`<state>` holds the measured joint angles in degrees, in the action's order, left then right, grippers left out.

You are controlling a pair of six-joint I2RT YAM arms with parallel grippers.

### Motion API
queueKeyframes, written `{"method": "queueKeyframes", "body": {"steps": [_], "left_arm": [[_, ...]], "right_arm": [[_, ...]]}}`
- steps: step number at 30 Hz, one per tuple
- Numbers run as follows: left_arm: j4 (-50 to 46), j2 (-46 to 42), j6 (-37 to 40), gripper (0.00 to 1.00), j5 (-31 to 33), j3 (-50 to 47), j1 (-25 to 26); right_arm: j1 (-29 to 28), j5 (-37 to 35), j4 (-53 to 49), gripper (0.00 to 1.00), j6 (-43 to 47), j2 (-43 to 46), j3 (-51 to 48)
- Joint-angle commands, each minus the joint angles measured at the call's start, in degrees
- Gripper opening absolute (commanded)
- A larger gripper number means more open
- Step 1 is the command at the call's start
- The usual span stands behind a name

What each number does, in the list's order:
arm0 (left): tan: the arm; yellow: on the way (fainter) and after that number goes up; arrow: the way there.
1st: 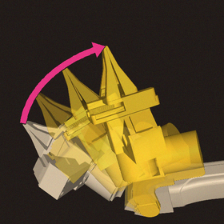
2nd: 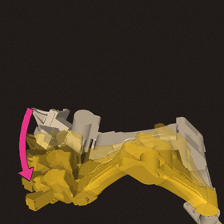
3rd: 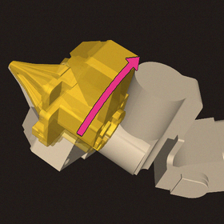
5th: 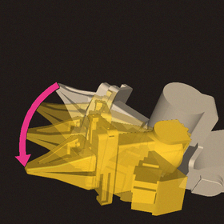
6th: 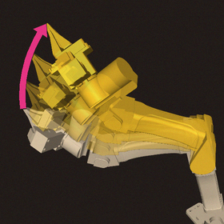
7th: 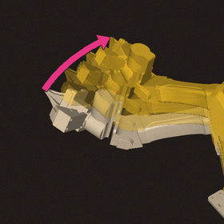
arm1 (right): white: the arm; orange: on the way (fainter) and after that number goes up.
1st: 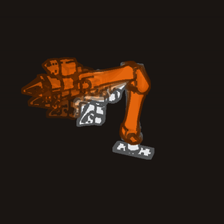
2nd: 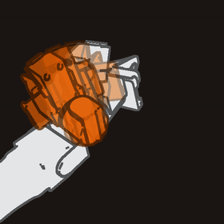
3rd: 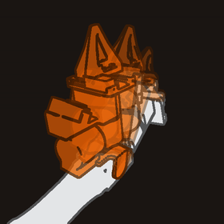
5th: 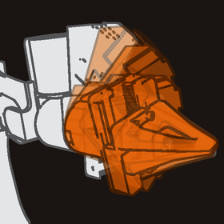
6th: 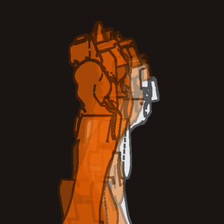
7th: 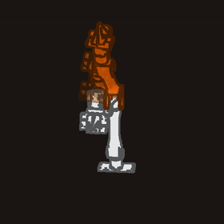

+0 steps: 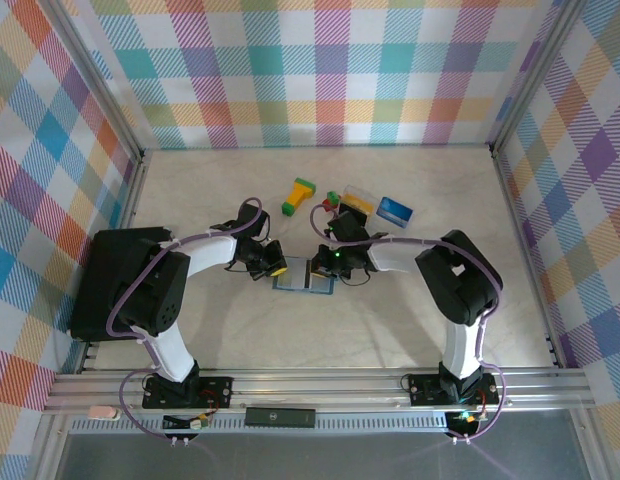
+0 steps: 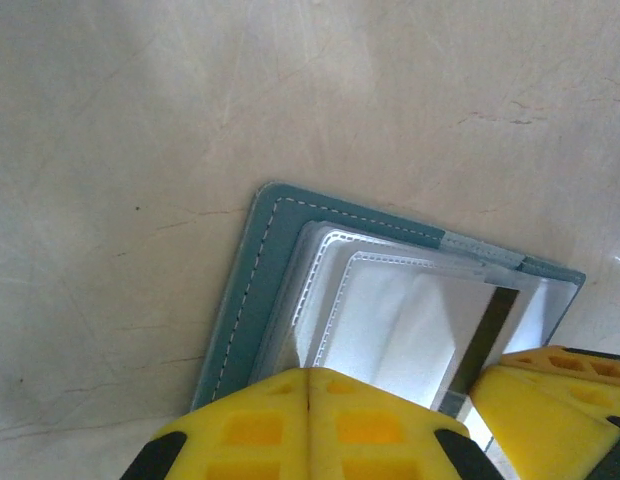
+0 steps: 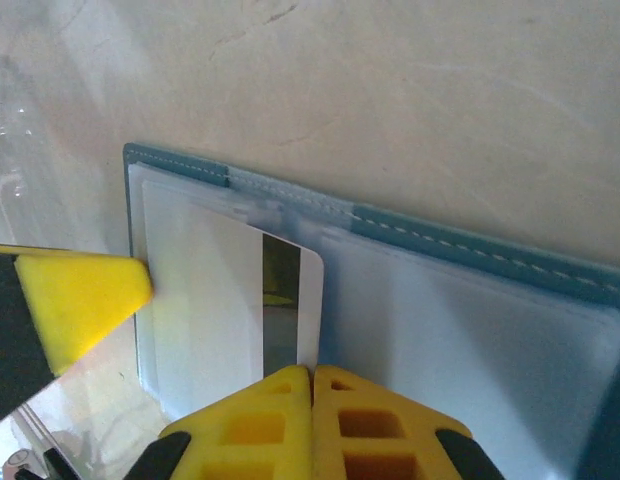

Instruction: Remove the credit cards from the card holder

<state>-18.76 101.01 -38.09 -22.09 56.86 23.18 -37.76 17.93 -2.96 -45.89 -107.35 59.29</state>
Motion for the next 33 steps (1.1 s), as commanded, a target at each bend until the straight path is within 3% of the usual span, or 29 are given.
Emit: {"method": "queueKeyframes", "body": {"steps": [1, 11, 22, 33], "left_arm": [[-5.99, -1.1, 0.6, 0.07, 4.37, 0.0, 0.29], [-5.22, -4.54, 0.99, 0.13, 0.6, 2.47, 1.71], [-3.93, 1.76, 0.15, 0.07, 0.76, 3.09, 4.07], [-4.6, 1.49, 0.12, 0.06, 2.99, 2.3, 4.06]], "right_arm": [[0.62, -2.98, -0.67, 0.02, 1.42, 2.81, -1.97], [0.58, 1.51, 0.85, 0.03, 1.29, 1.71, -1.02], [0.58, 6.56, 4.13, 0.13, -0.01, 1.25, -0.75], [-0.04, 4.9, 4.81, 0.17, -3.12, -1.1, 0.47]]}}
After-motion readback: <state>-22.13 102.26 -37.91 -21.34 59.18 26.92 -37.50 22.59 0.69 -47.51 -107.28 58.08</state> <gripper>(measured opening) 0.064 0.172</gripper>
